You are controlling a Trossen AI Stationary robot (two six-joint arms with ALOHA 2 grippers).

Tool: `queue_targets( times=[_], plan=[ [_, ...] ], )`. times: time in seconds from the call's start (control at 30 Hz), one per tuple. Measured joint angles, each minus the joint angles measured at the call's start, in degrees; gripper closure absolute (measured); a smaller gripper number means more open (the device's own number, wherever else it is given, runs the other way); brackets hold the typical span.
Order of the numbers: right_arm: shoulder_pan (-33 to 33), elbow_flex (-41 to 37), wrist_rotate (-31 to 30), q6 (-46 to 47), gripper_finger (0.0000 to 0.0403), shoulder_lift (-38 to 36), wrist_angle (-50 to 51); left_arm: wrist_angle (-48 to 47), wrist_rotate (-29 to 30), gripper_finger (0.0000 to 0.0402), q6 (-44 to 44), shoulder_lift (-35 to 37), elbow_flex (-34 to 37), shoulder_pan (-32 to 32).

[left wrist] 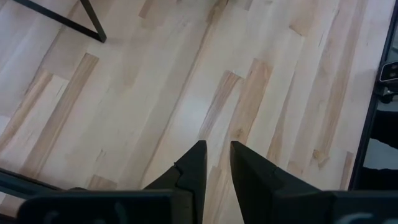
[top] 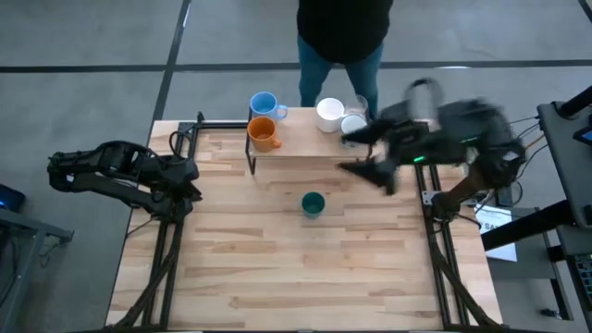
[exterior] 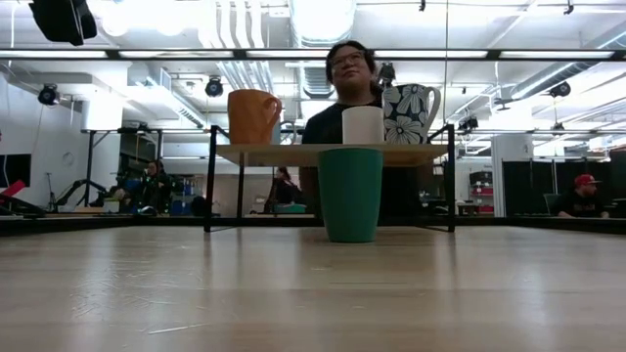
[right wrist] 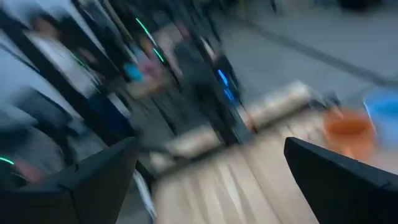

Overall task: Stack small to large cups/mugs on shelf
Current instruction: Put the green cup on the shelf

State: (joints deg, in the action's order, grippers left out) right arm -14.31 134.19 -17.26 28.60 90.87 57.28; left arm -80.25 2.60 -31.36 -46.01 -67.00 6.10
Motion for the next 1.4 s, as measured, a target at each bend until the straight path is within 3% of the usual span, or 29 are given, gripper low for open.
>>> queue_targets(
  times=[0.13,0.3,0.57,0.77,1.07,1.2,1.4],
  plan=[
    [-2.38,0.22,-4.01,-4.14,0.0003,-4.12,-10.21,-0.06,-0.06,0.0345,-1.28,0.03,0.0,-0.01],
    [-4.96,0.04,-10.14,-7.79,0.0003,-6.65,-14.57,-0.04,-0.12,0.0345,-1.28,0.29,0.0,0.0],
    [-7.34,0.11,-4.88,-19.95,0.0003,-10.09,-28.14,-0.06,-0.09,0.0345,-1.04,0.47,0.0,0.01],
    [-7.32,0.04,-4.99,-18.36,0.0003,-10.49,-27.77,-0.01,0.32,0.0345,-0.81,0.47,0.04,0.01],
    [-7.31,0.04,-11.52,-19.34,0.0003,-10.47,-27.73,-0.06,0.88,0.0345,0.71,0.43,0.13,-0.01],
    [-7.29,0.04,-18.54,-11.98,0.0003,-10.18,-29.08,-0.04,0.87,0.0345,0.38,0.43,0.13,-0.02],
    [-7.32,0.09,-14.72,0.62,0.0003,-10.27,-30.61,-0.06,0.87,0.0345,0.7,0.72,0.15,-0.01]
  ],
)
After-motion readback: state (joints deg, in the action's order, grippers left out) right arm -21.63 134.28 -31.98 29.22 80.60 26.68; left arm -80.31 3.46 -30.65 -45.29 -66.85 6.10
